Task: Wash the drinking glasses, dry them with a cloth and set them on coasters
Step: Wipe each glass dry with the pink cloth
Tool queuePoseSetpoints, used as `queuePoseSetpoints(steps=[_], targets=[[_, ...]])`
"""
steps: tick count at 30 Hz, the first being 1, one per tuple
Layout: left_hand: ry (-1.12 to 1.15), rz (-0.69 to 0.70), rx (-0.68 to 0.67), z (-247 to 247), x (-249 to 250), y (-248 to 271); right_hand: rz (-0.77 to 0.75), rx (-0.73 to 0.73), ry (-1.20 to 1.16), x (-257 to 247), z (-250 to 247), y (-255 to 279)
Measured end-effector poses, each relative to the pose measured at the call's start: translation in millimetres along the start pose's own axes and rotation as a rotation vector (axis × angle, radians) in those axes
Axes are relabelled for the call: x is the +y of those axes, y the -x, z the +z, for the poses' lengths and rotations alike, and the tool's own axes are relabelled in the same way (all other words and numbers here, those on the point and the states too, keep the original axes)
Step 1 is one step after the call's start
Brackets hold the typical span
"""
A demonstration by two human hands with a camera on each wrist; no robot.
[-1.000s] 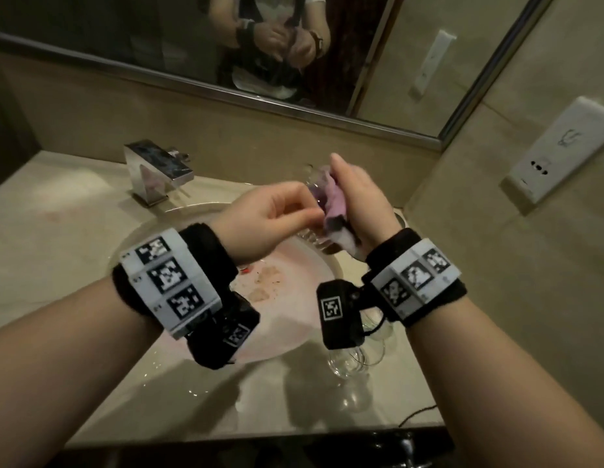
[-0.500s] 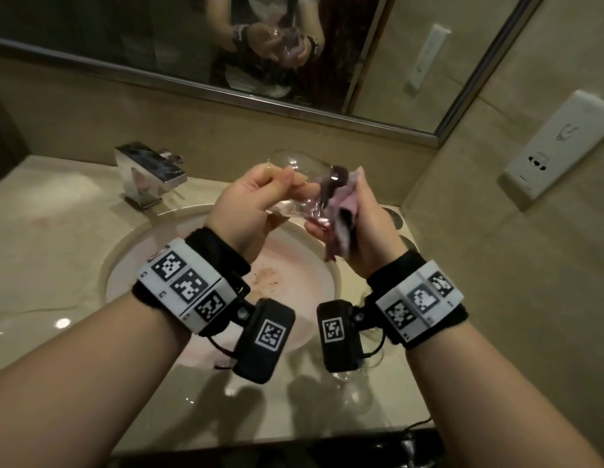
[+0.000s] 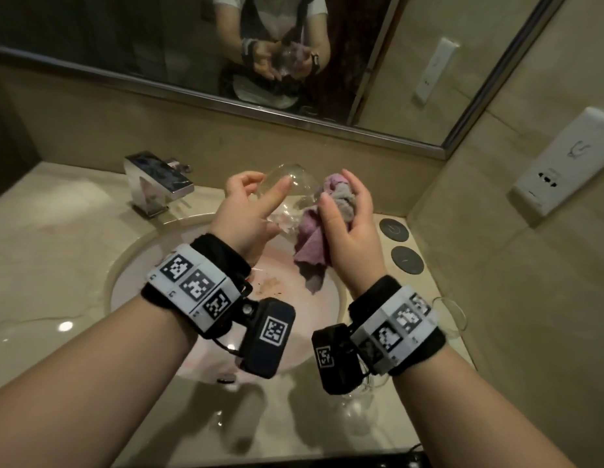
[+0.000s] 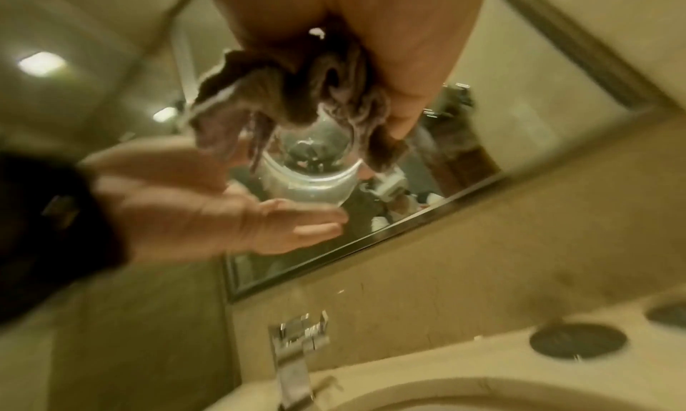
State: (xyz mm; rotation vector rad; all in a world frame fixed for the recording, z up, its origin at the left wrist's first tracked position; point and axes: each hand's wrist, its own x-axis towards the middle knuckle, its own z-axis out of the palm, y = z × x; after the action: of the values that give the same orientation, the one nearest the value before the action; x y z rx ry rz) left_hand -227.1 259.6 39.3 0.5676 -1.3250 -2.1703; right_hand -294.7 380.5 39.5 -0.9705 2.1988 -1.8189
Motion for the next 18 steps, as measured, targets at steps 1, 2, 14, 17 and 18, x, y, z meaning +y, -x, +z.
queuePoseSetpoints(steps=[1, 2, 14, 17, 18], targets=[[0.087, -0.054, 0.016, -0.3, 0.2, -3.9, -0.047, 0.000, 0.050, 1.0, 4.8, 3.0], [0.151, -0.111, -0.001, -1.2, 1.1, -6.5, -0.094, -0.011, 0.087, 1.7, 8.9, 5.2], [-0.029, -0.247, -0.411, -14.9, -4.0, -3.0, -0.448, -0.056, 0.399, -26.6, 26.2, -16.7], [-0.031, -0.185, -0.401, -15.7, -4.1, -4.6, -0.155, -0.021, 0.022, -30.2, 30.0, -29.3], [0.010, -0.152, -0.390, -15.7, -2.7, -4.4, -0.004, -0.029, -0.170, -30.6, 32.6, -31.9]])
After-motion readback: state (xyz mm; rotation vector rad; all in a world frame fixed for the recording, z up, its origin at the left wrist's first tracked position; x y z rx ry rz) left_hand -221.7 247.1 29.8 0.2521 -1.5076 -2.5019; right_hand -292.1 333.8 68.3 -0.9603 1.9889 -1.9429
